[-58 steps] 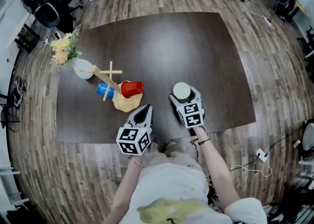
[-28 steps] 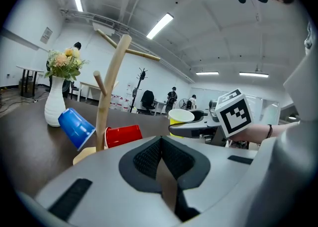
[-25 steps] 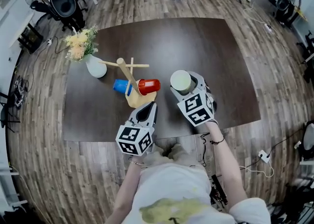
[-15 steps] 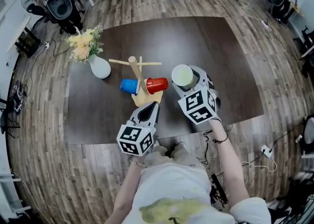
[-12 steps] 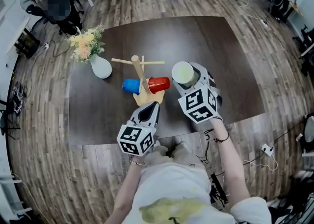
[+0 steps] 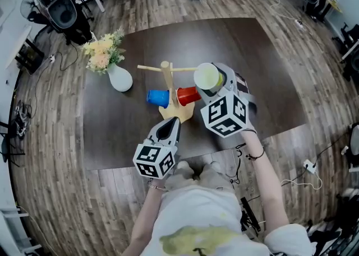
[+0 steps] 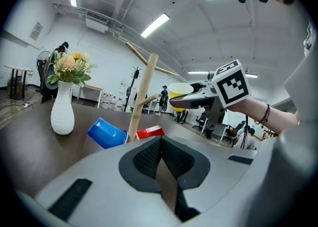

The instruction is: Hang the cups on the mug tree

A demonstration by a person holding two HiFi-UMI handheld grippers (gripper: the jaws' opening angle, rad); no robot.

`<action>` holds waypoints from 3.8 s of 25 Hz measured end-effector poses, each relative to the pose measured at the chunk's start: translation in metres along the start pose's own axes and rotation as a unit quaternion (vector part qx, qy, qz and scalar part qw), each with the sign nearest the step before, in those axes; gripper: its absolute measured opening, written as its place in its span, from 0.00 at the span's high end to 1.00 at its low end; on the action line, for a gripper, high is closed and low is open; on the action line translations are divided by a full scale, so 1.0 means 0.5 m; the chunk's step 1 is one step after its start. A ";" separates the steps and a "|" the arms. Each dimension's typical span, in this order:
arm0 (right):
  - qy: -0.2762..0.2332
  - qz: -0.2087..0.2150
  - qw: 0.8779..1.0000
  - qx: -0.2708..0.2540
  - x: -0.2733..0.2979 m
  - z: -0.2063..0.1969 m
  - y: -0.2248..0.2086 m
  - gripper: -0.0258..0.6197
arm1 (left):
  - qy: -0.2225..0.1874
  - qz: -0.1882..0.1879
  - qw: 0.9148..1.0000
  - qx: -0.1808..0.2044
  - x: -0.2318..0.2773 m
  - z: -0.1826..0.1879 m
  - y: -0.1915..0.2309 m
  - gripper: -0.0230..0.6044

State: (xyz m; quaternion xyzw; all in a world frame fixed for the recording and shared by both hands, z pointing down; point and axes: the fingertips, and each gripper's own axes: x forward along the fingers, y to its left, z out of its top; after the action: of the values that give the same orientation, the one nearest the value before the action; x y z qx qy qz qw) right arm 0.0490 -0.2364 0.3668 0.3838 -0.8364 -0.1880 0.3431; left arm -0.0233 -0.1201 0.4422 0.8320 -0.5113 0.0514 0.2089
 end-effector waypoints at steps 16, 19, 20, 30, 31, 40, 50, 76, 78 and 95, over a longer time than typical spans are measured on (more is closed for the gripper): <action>0.035 -0.060 0.982 -0.173 0.015 0.100 0.024 0.47 | 0.001 -0.013 1.000 0.001 -0.025 0.002 0.046 0.93; 0.039 -0.078 0.976 -0.201 0.017 0.109 0.028 0.47 | 0.003 -0.015 1.000 0.000 -0.030 -0.001 0.053 0.93; 0.041 -0.084 0.974 -0.208 0.017 0.111 0.028 0.47 | 0.003 -0.016 1.000 -0.001 -0.032 -0.002 0.056 0.93; 0.059 -0.105 0.951 -0.283 0.019 0.129 0.038 0.47 | 0.006 -0.022 1.000 -0.003 -0.046 -0.012 0.067 0.93; 0.059 -0.104 0.949 -0.290 0.019 0.132 0.041 0.47 | 0.006 -0.022 1.000 -0.004 -0.047 -0.013 0.067 0.93; 0.042 -0.089 0.945 -0.311 0.021 0.144 0.074 0.47 | -0.002 -0.016 1.000 -0.010 -0.063 -0.013 0.069 0.93; 0.017 -0.086 0.950 -0.300 0.017 0.150 0.088 0.41 | -0.002 -0.010 1.000 -0.016 -0.076 -0.022 0.071 0.93; -0.125 -0.080 0.987 -0.057 -0.108 0.166 0.060 0.69 | -0.019 0.035 0.999 -0.027 -0.093 -0.007 0.050 0.93; -0.127 -0.079 0.988 -0.039 -0.120 0.158 0.058 0.76 | -0.022 0.043 0.998 -0.030 -0.101 -0.007 0.050 0.93; -0.170 0.008 0.964 0.205 -0.173 0.037 0.113 0.93 | -0.034 0.085 0.995 -0.031 -0.148 -0.007 0.046 0.93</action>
State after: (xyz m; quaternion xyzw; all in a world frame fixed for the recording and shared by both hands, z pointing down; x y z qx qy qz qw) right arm 0.0473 -0.1331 0.3495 0.4017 -0.9062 -0.0720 0.1106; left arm -0.0776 -0.0664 0.4299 0.7797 -0.5886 0.0252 0.2120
